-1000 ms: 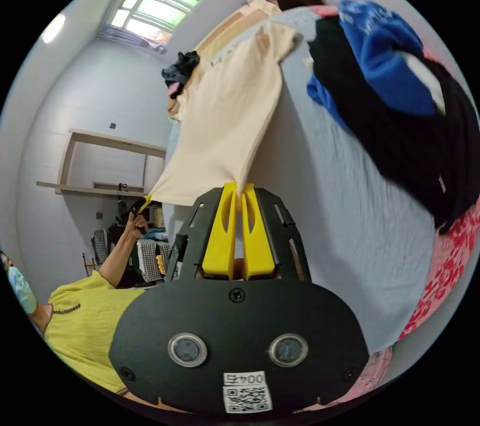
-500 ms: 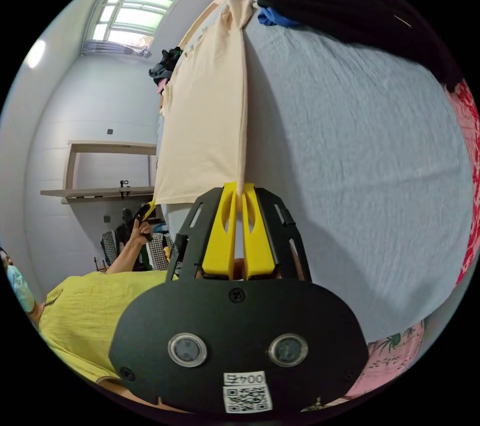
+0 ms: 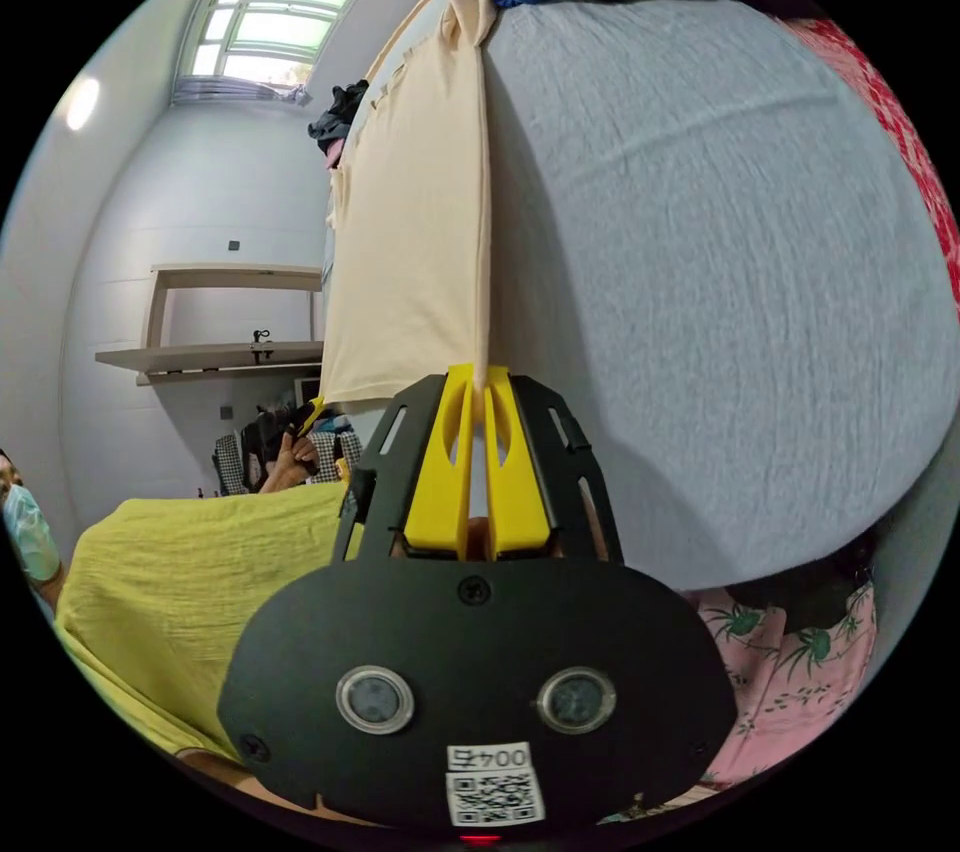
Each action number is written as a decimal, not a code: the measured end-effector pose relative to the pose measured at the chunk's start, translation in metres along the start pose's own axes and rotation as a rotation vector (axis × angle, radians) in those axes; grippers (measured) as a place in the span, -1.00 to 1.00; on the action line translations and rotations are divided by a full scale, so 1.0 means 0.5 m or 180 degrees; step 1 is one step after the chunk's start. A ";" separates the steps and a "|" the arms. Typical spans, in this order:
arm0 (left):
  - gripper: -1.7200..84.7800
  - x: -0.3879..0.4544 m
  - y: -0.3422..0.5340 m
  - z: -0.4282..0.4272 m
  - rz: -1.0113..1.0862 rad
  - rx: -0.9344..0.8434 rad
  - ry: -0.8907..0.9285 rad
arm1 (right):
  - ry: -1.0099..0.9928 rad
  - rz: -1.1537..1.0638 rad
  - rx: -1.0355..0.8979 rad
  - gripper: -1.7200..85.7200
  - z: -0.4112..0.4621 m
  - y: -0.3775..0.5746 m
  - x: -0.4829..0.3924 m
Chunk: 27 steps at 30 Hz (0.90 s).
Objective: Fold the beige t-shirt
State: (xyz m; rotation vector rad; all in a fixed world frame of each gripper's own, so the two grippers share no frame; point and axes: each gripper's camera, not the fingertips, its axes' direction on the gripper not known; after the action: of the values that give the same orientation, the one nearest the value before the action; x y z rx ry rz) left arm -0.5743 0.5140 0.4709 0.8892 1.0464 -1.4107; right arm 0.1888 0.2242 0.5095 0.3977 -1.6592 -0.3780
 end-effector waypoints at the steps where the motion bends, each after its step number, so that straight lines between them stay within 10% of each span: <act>1: -0.92 -0.002 0.012 -0.003 0.0001 -0.0010 -0.0016 | 0.0011 -0.0007 -0.0013 -0.97 -0.006 0.023 0.008; 27: -0.92 -0.100 0.188 -0.003 -0.0262 -0.0052 -0.0567 | 0.0162 -0.0030 -0.0099 -0.96 0.027 0.166 0.140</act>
State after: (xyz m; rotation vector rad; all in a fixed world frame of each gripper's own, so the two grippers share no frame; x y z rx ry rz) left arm -0.4757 0.5323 0.5066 0.7014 0.9669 -1.5183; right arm 0.1638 0.2650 0.6081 0.3890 -1.6004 -0.3973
